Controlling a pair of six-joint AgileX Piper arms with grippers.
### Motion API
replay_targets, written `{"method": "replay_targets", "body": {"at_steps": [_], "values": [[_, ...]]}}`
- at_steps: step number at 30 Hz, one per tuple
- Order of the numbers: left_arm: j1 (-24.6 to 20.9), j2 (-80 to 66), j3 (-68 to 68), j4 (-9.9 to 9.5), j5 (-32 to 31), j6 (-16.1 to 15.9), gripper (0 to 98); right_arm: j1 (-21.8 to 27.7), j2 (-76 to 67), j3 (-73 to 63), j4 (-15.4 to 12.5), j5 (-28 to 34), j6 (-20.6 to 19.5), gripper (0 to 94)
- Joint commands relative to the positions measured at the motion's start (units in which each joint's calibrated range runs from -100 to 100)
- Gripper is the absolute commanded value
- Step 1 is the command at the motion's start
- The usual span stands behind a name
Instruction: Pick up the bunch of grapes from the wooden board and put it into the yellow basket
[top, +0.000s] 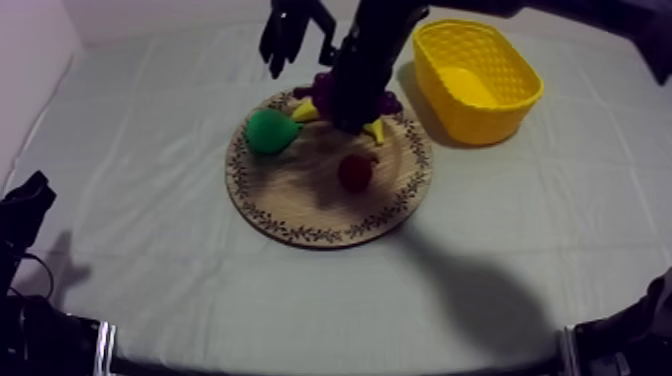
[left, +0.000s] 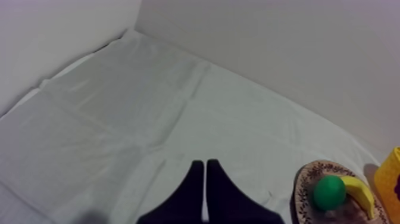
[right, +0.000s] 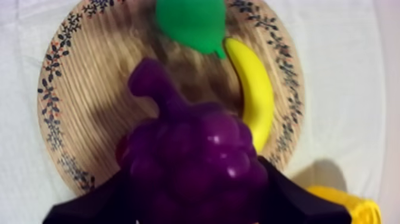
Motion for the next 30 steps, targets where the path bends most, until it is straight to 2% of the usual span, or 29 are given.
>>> {"method": "replay_targets", "body": {"at_steps": [1,7,18,25,30], "values": [[0.0,0.0,0.0,-0.02,0.0,0.0,0.1,0.3,-4.5,4.0,0.6,-1.0,-0.6,39.2],[0.0,0.0,0.0,-0.02,0.0,0.0,0.1,2.6,-12.7,10.4,0.7,-2.0,-1.6,38.8],[0.0,0.0,0.0,-0.02,0.0,0.0,0.1,9.9,-24.3,16.3,0.0,-1.8,-3.0,38.9],[0.0,0.0,0.0,-0.02,0.0,0.0,0.1,15.1,-26.7,17.0,0.0,-2.3,-4.7,38.9],[0.0,0.0,0.0,-0.02,0.0,0.0,0.1,18.0,-26.4,17.2,0.8,-5.0,-6.9,39.8]]}}
